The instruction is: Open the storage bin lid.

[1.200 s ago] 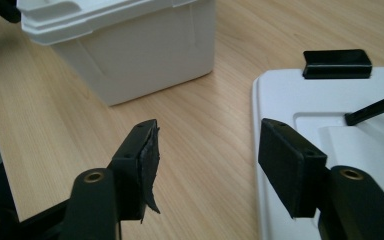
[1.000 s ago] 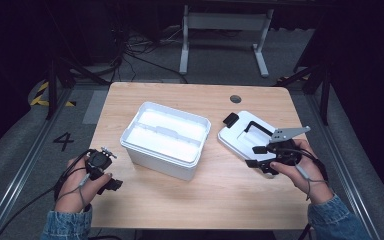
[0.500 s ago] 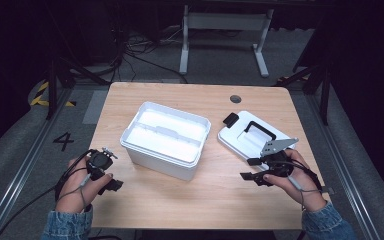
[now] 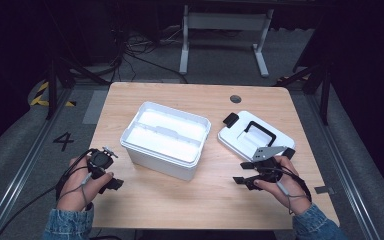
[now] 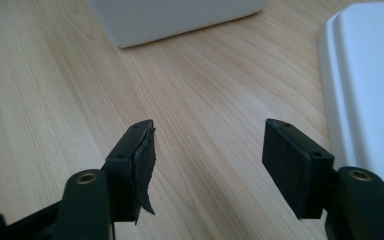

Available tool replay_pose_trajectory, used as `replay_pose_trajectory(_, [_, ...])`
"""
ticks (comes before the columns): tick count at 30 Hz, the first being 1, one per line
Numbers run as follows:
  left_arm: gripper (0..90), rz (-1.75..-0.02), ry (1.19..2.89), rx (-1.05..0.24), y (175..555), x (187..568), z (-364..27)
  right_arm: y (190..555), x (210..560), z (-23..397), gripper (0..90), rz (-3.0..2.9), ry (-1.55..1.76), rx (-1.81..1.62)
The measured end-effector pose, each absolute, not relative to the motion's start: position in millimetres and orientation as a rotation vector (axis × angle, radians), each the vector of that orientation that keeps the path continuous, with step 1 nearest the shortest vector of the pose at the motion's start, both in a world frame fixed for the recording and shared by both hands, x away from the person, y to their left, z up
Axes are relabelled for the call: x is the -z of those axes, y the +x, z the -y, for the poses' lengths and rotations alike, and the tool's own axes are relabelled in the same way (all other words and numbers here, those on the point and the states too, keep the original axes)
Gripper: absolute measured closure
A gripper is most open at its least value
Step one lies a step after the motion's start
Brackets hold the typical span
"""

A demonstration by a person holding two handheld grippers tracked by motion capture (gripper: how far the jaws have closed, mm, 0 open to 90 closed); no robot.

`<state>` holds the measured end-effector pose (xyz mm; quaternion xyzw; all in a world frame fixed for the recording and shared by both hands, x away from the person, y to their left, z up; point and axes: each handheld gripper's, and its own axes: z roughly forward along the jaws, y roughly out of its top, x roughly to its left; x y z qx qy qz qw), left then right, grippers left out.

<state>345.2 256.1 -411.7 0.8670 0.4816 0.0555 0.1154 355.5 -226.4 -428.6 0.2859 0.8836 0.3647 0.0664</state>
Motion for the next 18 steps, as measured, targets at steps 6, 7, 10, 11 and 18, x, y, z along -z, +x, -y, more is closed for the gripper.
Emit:
replay_pose_trajectory(6, [20.2, -1.396, 2.548, -0.172, 347, 412, -256, 354, 453, 219, 38.1, -2.681, 0.873, -1.046])
replay_pose_trajectory(7, [20.2, -1.397, 2.548, -0.172, 347, 412, -255, 354, 455, 218, 38.1, -2.677, 0.876, -1.044])
replay_pose_trajectory(10, [20.0, -1.392, 2.550, -0.174, 348, 412, -255, 353, 458, 216, 38.1, -2.670, 0.865, -1.048])
replay_pose_trajectory(11, [20.0, -1.393, 2.549, -0.169, 348, 413, -254, 353, 460, 215, 38.1, -2.662, 0.862, -1.054])
replay_pose_trajectory(18, [19.9, -1.385, 2.555, -0.163, 348, 414, -253, 350, 468, 212, 38.1, -2.628, 0.831, -1.069])
